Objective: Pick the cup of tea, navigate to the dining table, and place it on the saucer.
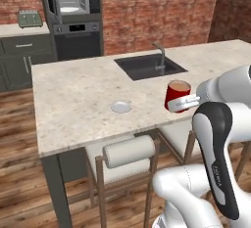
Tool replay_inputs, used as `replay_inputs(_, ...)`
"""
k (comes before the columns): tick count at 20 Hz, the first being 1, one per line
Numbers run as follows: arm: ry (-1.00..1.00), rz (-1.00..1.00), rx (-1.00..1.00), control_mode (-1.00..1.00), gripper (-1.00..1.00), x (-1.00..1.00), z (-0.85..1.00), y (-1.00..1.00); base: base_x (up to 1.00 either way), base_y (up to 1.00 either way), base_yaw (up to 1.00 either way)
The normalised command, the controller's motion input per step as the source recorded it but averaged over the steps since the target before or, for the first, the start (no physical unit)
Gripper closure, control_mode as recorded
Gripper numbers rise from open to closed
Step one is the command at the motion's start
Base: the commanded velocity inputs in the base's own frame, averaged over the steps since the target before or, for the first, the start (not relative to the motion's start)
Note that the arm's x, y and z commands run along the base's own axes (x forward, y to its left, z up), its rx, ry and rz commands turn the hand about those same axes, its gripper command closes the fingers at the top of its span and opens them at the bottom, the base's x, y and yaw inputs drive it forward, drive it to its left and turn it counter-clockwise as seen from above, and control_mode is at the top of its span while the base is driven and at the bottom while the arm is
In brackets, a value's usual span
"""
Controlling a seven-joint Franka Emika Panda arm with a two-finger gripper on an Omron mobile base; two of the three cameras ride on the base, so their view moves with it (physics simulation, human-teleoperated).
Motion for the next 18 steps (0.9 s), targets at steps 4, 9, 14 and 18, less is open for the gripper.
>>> replay_inputs(4,0.0,0.0,0.0,1.0,1.0,0.0,0.0,0.0,0.11,-0.38,0.18)
replay_inputs(9,0.0,0.0,0.0,1.0,1.0,0.0,0.0,0.0,0.27,-0.01,0.21)
replay_inputs(14,0.0,0.0,0.0,1.0,1.0,0.0,0.0,0.0,0.75,-0.13,0.17)
replay_inputs(18,0.0,0.0,0.0,1.0,1.0,0.0,0.0,0.0,1.0,-0.09,0.15)
